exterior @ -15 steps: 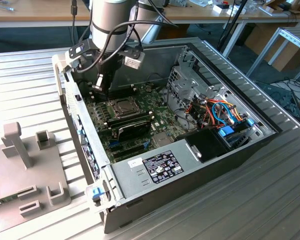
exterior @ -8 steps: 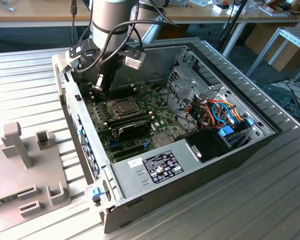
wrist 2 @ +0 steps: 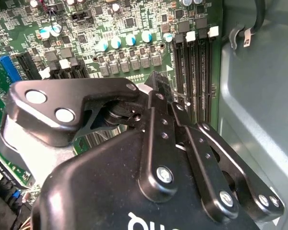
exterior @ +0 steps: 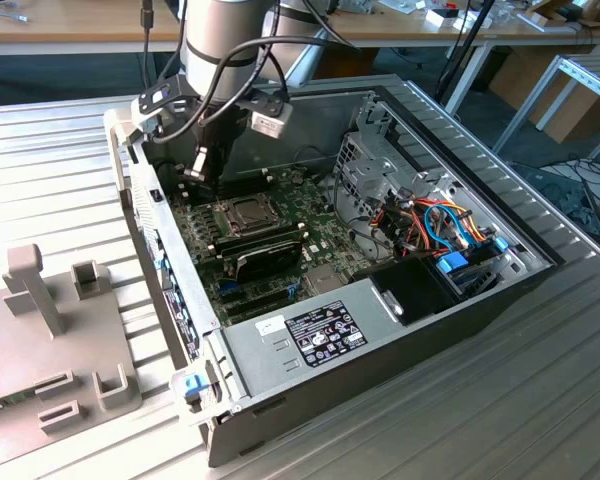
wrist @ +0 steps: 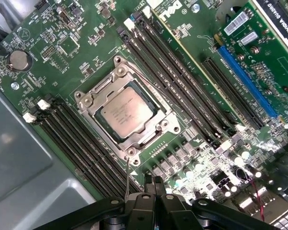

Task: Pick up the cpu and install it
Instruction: 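Close the cpu cover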

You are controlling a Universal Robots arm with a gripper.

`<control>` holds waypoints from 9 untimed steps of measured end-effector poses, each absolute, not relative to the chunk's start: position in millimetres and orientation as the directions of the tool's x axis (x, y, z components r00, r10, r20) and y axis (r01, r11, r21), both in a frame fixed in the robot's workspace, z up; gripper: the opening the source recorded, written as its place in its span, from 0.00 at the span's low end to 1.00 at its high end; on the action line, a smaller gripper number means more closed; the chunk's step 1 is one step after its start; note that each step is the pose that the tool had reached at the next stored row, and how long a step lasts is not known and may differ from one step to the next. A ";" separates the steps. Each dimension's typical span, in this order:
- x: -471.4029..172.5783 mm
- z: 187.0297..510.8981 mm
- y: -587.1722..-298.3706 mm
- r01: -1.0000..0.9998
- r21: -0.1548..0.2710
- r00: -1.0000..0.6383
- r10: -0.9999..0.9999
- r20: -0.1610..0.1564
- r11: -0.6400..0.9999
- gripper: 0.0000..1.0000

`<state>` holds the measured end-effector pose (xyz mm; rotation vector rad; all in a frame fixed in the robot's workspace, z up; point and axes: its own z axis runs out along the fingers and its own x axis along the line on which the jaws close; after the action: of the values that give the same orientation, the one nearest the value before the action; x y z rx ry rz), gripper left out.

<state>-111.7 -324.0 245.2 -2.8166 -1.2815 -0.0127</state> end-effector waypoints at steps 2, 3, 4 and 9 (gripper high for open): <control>-111.6 246.3 -325.5 0.753 -0.039 0.658 0.753 0.027 -0.657 0.11; -111.6 246.9 -326.5 0.753 -0.039 0.658 0.753 0.027 -0.657 0.11; -111.7 247.7 -326.7 0.753 -0.039 0.658 0.753 0.027 -0.657 0.11; -112.9 254.5 -326.9 0.752 -0.041 0.659 0.751 0.033 -0.658 0.11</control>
<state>-112.9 -326.9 254.5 -2.8148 -1.2766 -0.0208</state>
